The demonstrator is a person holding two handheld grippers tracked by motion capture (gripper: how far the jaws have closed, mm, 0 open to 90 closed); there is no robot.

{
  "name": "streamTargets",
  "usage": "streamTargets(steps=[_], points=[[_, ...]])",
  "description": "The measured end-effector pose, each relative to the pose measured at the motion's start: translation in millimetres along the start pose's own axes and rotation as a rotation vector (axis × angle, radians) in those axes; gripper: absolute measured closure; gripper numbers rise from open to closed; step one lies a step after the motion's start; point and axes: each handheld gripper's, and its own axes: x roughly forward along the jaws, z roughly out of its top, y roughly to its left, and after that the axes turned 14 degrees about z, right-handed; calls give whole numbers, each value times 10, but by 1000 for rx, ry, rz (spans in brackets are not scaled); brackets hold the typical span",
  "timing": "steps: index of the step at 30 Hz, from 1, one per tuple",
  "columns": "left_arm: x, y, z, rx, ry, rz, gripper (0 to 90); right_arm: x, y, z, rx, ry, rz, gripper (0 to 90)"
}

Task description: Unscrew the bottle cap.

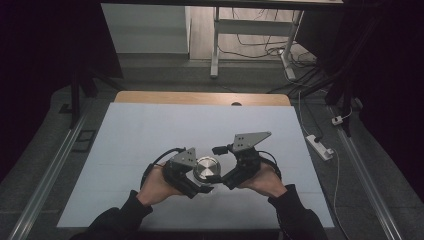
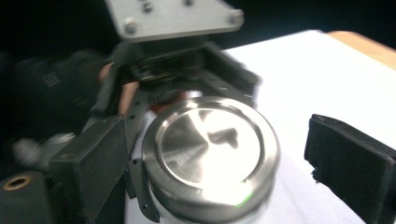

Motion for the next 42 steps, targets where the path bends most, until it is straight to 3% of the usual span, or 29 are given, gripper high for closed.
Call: streamTargets(steps=[3, 4, 5, 7, 8, 9, 14, 17, 20, 24, 28, 38, 42], points=[[-18, 25, -6, -55, 0, 53, 155, 41, 37, 13, 49, -15, -151, 71], [-22, 30, -10, -65, 1, 67, 155, 71, 52, 10, 62, -17, -176, 73], [-22, 30, -10, -65, 1, 67, 155, 71, 52, 10, 62, -17, -176, 73], [-27, 31, -10, -73, 7, 89, 155, 183, 105, 2, 88, -20, -236, 99], [-25, 26, -10, -78, 7, 96, 155, 183, 105, 2, 88, -20, -236, 99], [-22, 22, -8, -77, 9, 99, 155, 248, 142, 1, 88, -21, -266, 122], [-21, -13, 19, -47, 25, 101, 155, 328, 219, 4, 38, -1, -314, 192], [-29, -13, 21, -40, 16, 85, 156, 313, 218, 8, 38, 0, -299, 195], [-59, 1, 32, -5, 7, 24, 156, 245, 193, 16, 3, 8, -210, 197], [-65, -2, 46, 15, 7, -12, 155, 150, 101, 7, 14, -19, -77, 197], [-21, -23, 31, 37, 10, -55, 155, 110, 33, -17, -2, 11, 19, 198], [-17, 1, 15, 36, -2, -101, 156, 104, 11, -21, -39, 36, 53, 198], [-28, -2, 15, 60, -17, -145, 155, 93, 28, -15, -81, 44, 103, 198]])
